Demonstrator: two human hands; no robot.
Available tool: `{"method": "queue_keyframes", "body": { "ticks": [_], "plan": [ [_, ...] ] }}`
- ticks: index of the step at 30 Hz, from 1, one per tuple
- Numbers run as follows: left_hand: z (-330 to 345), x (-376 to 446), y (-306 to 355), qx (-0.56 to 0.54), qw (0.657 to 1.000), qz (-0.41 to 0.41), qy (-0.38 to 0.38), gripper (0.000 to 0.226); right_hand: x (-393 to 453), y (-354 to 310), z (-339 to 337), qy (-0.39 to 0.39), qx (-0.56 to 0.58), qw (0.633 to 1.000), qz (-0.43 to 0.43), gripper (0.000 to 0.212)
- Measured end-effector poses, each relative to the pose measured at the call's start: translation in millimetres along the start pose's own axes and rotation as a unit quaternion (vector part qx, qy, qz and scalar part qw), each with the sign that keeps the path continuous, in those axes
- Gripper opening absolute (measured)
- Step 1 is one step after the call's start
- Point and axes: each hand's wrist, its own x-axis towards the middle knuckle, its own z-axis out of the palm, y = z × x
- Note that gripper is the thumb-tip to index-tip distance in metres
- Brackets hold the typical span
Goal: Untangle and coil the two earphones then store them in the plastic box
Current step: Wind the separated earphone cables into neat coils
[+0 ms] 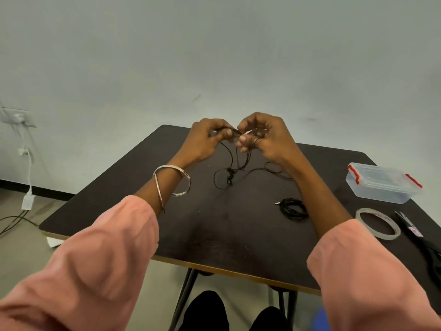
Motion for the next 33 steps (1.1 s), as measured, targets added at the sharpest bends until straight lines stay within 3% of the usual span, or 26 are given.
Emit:
{"method": "queue_keyframes", "body": {
  "ticks": [4, 6, 9, 12, 14, 18, 23, 30, 33],
  "plan": [
    [-17.7, 9.2, 6.6, -0.054, 0.996, -0.029, 0.058, 0.017, 6.8, 3.6, -8.9, 0.017, 0.015, 0.999, 0.025, 0.022],
    [-26.1, 14.7, 11.3, -0.046, 0.994, -0.044, 0.093, 0.017, 6.4, 11.9, -12.2, -0.010, -0.014, 0.999, 0.044, 0.021],
    [-35.0, 18.2, 19.9, 0.001, 0.986, -0.049, 0.160, 0.014, 3.1, 23.2, -12.7, -0.085, -0.127, 0.987, 0.052, 0.016],
    [-41.2, 18.3, 23.1, 0.078, 0.981, -0.015, 0.177, 0.019, 0.9, 26.3, -10.6, -0.087, -0.166, 0.980, 0.060, 0.012],
    [-42.1, 18.3, 23.1, 0.116, 0.977, -0.005, 0.179, 0.023, 0.5, 23.8, -10.7, -0.073, -0.126, 0.986, 0.079, 0.008],
    [-41.4, 16.1, 24.2, 0.181, 0.965, -0.011, 0.188, 0.023, 0.4, 21.6, -12.0, -0.024, 0.009, 0.990, 0.140, 0.021],
    [-36.8, 15.9, 21.2, 0.183, 0.958, -0.035, 0.219, 0.021, -0.8, 34.0, -5.8, -0.068, -0.109, 0.981, 0.148, 0.014],
    [-32.2, 16.5, 23.2, 0.158, 0.946, -0.062, 0.275, 0.021, -4.5, 33.6, -1.2, -0.039, 0.054, 0.989, 0.132, 0.020],
    [-37.7, 15.8, 18.9, 0.148, 0.940, -0.079, 0.297, 0.023, -6.9, 42.6, -2.0, -0.051, 0.028, 0.988, 0.142, 0.024]
  ]
}}
